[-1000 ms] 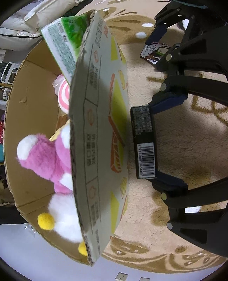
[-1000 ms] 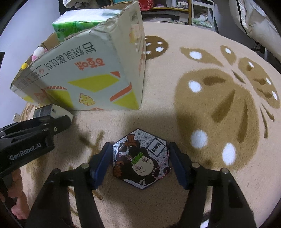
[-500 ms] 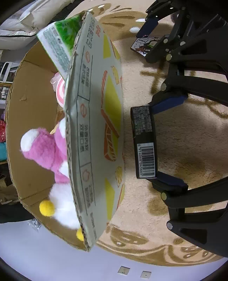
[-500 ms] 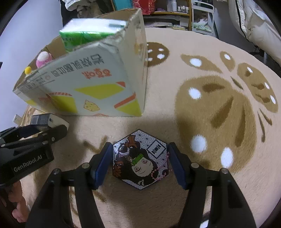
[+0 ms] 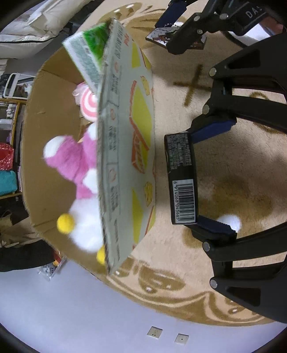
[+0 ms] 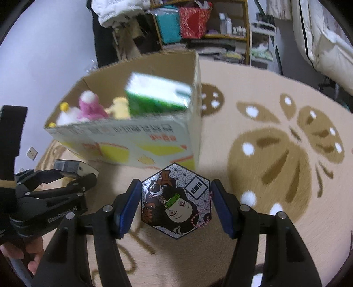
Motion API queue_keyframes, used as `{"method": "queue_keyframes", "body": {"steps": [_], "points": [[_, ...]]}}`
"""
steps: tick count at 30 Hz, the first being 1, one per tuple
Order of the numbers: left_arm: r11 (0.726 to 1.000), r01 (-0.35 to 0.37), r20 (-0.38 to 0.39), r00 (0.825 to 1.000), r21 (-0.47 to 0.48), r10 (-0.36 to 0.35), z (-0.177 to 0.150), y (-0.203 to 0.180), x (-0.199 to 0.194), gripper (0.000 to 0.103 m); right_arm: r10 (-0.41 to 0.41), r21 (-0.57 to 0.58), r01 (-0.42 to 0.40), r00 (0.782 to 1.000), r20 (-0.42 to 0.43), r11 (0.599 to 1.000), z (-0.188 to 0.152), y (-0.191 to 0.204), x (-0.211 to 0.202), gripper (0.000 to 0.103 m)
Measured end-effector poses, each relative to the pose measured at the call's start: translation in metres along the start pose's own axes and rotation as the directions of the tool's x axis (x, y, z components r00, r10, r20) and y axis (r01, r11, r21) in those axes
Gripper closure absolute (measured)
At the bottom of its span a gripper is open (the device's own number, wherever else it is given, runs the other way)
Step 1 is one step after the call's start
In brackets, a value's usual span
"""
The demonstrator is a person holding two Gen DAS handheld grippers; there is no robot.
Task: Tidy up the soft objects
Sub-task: 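Lift the black box with the left tool while the right tool carries the badge over the box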
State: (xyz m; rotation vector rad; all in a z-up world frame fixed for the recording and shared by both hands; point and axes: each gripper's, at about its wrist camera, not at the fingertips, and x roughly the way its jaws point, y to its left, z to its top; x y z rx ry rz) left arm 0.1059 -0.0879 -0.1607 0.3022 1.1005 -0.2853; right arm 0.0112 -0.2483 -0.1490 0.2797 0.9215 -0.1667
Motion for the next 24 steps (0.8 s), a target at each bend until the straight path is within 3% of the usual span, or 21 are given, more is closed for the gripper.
{"method": "queue_keyframes", "body": {"steps": [8, 16, 24], "points": [[0.998, 0.024, 0.104, 0.994, -0.058, -0.018, 0.012, 0.028, -0.045, 0.04, 0.027, -0.044, -0.021, 0.991, 0.128, 0.999, 0.013, 0.019, -0.038, 0.035], [0.998, 0.0, 0.246, 0.969, -0.066, 0.017, 0.029, 0.038, -0.097, 0.04, 0.063, -0.085, -0.042, 0.962, 0.264, 0.996, 0.039, 0.04, -0.076, 0.035], [0.998, -0.04, 0.311, 0.949, -0.058, 0.056, 0.048, 0.039, -0.117, 0.04, 0.088, -0.107, -0.058, 0.949, 0.302, 0.993, 0.056, 0.048, -0.083, 0.035]]}}
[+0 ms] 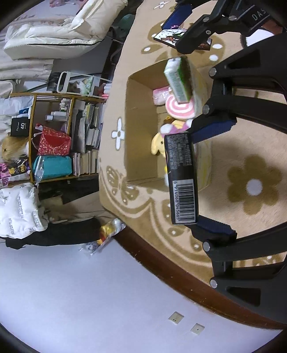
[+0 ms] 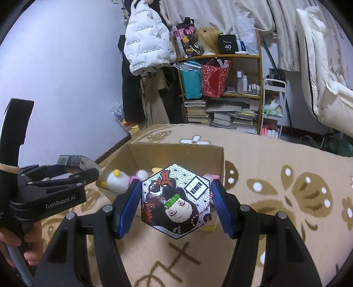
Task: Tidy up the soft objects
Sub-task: 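Lift the black box with the left tool while the right tool carries the badge over the box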
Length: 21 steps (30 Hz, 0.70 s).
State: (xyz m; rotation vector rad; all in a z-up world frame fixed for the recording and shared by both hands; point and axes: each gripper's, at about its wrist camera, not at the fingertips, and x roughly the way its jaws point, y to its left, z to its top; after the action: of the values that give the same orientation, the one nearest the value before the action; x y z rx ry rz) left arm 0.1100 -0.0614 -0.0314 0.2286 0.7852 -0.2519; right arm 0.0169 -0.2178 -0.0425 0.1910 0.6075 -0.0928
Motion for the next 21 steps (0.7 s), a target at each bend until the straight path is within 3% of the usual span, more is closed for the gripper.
{"method": "queue_keyframes", "body": {"steps": [12, 17, 21], "points": [[1.0, -0.018, 0.046, 0.999, -0.007, 0.018, 0.028, 0.01, 0.015, 0.04, 0.008, -0.032, -0.007, 1.0, 0.025, 0.999, 0.033, -0.002, 0.016, 0.035], [1.0, 0.007, 0.057, 0.998, -0.017, -0.006, 0.036, 0.011, 0.022, 0.04, 0.017, -0.043, -0.015, 1.0, 0.027, 0.999, 0.043, -0.001, 0.025, 0.035], [1.0, -0.025, 0.074, 0.997, 0.017, 0.024, 0.04, 0.006, 0.027, 0.04, 0.037, -0.055, -0.036, 0.999, 0.013, 0.998, 0.052, 0.001, 0.036, 0.035]]}}
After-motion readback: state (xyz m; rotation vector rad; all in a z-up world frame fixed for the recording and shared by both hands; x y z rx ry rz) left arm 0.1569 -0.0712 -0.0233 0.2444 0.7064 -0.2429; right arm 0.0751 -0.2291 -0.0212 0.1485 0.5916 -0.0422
